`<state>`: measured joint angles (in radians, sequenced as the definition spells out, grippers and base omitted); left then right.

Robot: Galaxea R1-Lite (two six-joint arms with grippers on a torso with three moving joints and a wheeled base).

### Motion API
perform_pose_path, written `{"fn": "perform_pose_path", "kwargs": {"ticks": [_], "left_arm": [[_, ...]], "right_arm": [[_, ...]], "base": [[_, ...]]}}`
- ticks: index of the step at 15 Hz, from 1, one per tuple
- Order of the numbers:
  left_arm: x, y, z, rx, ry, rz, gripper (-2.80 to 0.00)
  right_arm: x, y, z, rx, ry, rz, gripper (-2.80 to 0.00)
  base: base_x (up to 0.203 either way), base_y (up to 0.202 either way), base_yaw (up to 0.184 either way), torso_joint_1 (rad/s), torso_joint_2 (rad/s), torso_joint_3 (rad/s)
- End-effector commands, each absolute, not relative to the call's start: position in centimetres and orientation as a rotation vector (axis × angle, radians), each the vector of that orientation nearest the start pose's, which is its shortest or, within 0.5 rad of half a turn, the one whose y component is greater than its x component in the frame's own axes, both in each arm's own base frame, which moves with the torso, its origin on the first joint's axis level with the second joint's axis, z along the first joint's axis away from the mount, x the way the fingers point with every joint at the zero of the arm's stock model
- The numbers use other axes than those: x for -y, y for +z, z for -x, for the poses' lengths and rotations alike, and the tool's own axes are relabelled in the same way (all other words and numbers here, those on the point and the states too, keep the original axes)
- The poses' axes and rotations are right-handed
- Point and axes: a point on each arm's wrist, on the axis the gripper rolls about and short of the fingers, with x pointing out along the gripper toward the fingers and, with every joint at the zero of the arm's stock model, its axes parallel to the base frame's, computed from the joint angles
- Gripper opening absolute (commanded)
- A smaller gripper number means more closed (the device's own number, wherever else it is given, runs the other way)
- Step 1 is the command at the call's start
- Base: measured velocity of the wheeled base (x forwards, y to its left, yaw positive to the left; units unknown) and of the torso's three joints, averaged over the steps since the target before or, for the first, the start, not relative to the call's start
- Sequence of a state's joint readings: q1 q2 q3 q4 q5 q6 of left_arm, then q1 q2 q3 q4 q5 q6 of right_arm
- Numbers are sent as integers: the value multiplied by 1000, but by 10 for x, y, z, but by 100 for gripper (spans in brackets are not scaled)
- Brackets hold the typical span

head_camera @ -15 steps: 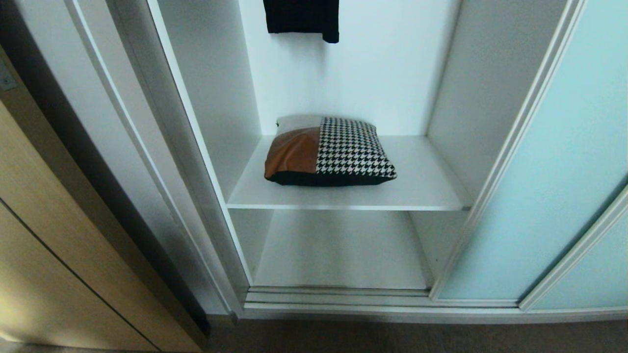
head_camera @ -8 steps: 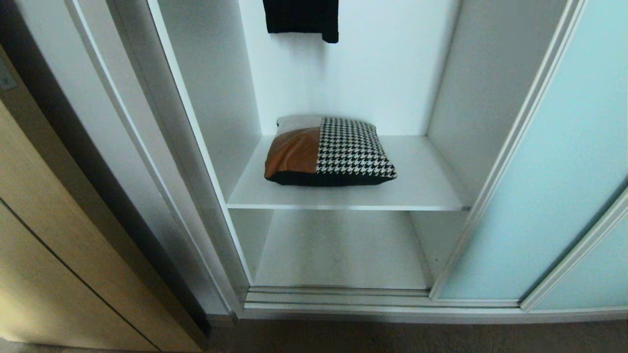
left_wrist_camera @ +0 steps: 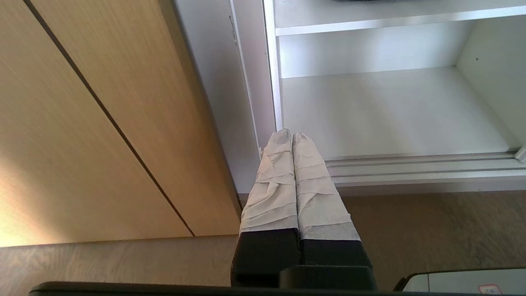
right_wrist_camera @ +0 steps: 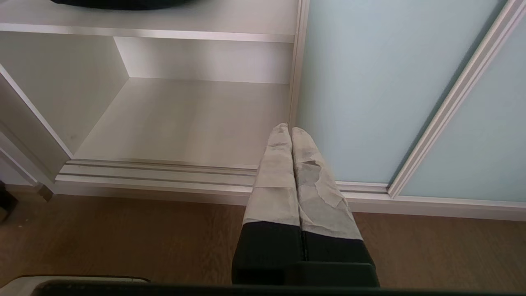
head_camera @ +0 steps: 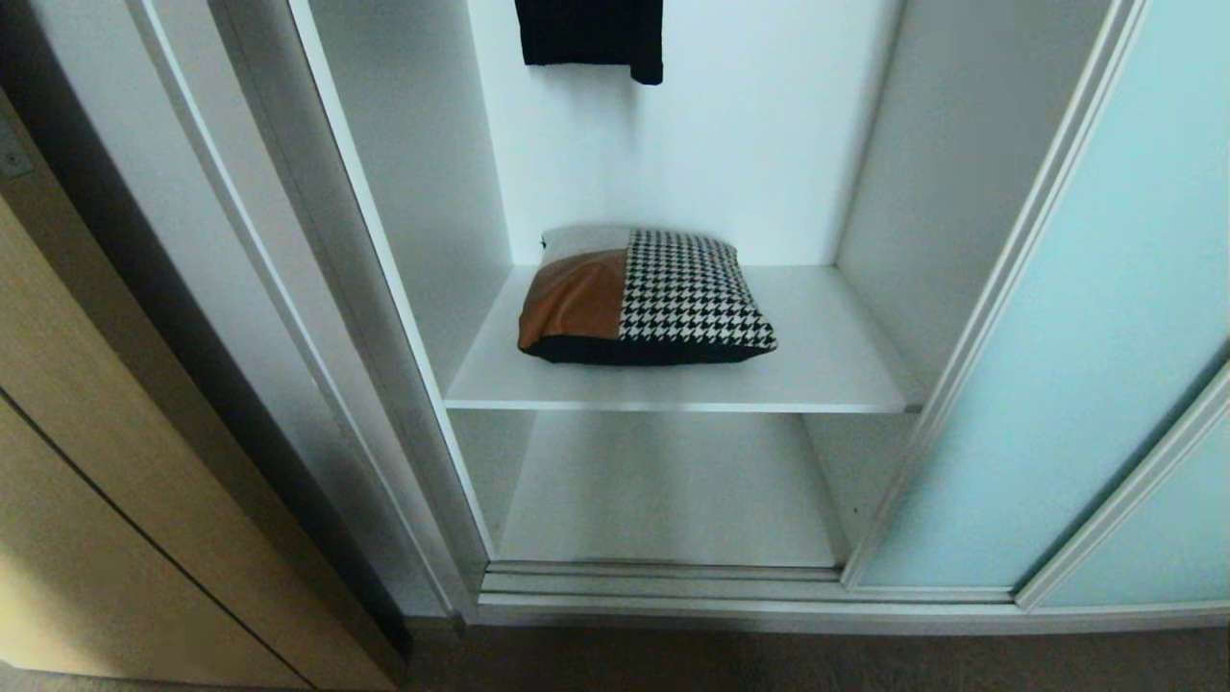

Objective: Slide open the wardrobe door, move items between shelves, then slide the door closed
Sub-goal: Open the door

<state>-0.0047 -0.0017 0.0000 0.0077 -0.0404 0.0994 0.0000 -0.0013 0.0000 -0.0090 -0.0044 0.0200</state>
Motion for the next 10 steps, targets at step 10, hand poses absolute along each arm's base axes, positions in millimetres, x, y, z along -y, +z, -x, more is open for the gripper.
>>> {"fn": "perform_pose_path", "kwargs": {"ticks": [10], "left_arm": [[1, 75, 23, -5, -46, -101, -280]], "right_arm": [[0, 76, 23, 11, -3, -21, -280]], "base": [[0, 0, 0, 0, 0, 0]]}}
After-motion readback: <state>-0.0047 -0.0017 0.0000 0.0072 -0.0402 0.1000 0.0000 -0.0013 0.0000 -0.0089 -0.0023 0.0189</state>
